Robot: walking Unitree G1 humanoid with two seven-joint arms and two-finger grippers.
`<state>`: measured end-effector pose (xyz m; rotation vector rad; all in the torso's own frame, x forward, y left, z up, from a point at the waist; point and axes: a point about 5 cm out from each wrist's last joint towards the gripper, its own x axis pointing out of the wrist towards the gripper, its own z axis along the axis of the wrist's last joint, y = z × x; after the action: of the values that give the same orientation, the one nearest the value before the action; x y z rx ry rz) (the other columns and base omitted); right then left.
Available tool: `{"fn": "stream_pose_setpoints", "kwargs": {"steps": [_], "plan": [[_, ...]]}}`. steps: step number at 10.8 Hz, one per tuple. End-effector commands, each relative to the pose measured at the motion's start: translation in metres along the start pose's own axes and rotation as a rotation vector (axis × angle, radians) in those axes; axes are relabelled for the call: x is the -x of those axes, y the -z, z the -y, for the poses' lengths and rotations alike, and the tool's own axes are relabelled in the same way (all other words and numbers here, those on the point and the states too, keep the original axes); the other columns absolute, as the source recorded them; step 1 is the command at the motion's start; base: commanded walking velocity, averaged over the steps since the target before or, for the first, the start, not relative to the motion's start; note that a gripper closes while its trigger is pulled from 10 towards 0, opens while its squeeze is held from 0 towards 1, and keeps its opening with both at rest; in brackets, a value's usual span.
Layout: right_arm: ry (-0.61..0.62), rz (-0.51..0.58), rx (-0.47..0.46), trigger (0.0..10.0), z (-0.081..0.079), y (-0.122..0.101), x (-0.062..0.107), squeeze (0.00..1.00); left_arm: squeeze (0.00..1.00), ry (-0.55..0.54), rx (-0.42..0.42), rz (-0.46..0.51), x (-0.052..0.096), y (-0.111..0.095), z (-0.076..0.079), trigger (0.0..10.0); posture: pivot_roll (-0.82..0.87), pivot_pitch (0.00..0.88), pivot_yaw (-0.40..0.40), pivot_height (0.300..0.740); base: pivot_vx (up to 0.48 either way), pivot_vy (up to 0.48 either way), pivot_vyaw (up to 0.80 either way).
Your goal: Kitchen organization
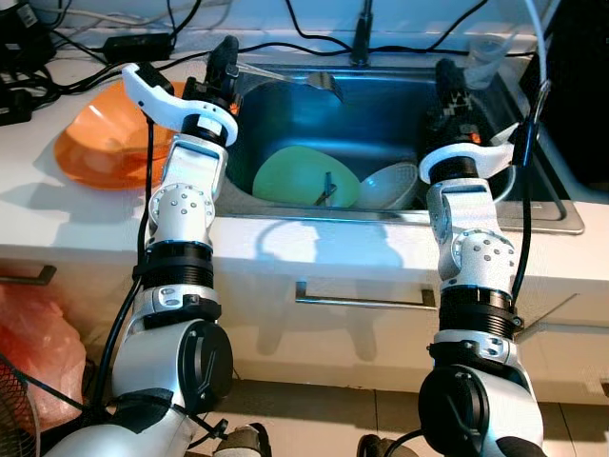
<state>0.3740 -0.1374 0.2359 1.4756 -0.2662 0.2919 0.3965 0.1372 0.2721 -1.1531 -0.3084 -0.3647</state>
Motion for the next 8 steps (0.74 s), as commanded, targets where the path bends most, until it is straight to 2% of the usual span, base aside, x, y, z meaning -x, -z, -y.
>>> {"fn": "stream_pose_setpoints", "kwargs": {"steps": [1, 4, 5, 7, 8], "plan": [[0.023, -0.022, -0.067, 10.0, 0.004, 0.014, 0.003, 0.0, 0.0, 0.029, -0.015, 0.005, -0.004, -0.003, 0.007, 0.0, 0.0, 0.106, 0.073, 0.74, 0.0, 0.0, 0.0], [0.024, -0.079, -0.105, 10.0, 0.007, 0.028, 0.009, 0.0, 0.0, 0.062, 0.007, -0.016, -0.012, 0.005, 0.02, 0.0, 0.0, 0.11, 0.082, 0.74, 0.0, 0.0, 0.0], [-0.026, -0.153, -0.142, 10.0, 0.001, 0.044, 0.012, 0.0, 0.0, 0.075, 0.017, -0.028, -0.015, 0.01, 0.025, 0.0, 0.0, 0.111, 0.085, 0.74, 0.0, 0.0, 0.0], [-0.079, -0.244, -0.206, 10.0, -0.007, 0.064, 0.016, 0.0, 0.0, 0.077, 0.029, -0.041, -0.015, 0.015, 0.026, 0.0, 0.0, 0.116, 0.092, 0.74, 0.0, 0.0, 0.0], [-0.084, -0.256, -0.22, 10.0, -0.008, 0.068, 0.017, 0.0, 0.0, 0.073, 0.03, -0.042, -0.015, 0.015, 0.025, 0.0, 0.0, 0.119, 0.095, 0.74, 0.0, 0.0, 0.0]]}}
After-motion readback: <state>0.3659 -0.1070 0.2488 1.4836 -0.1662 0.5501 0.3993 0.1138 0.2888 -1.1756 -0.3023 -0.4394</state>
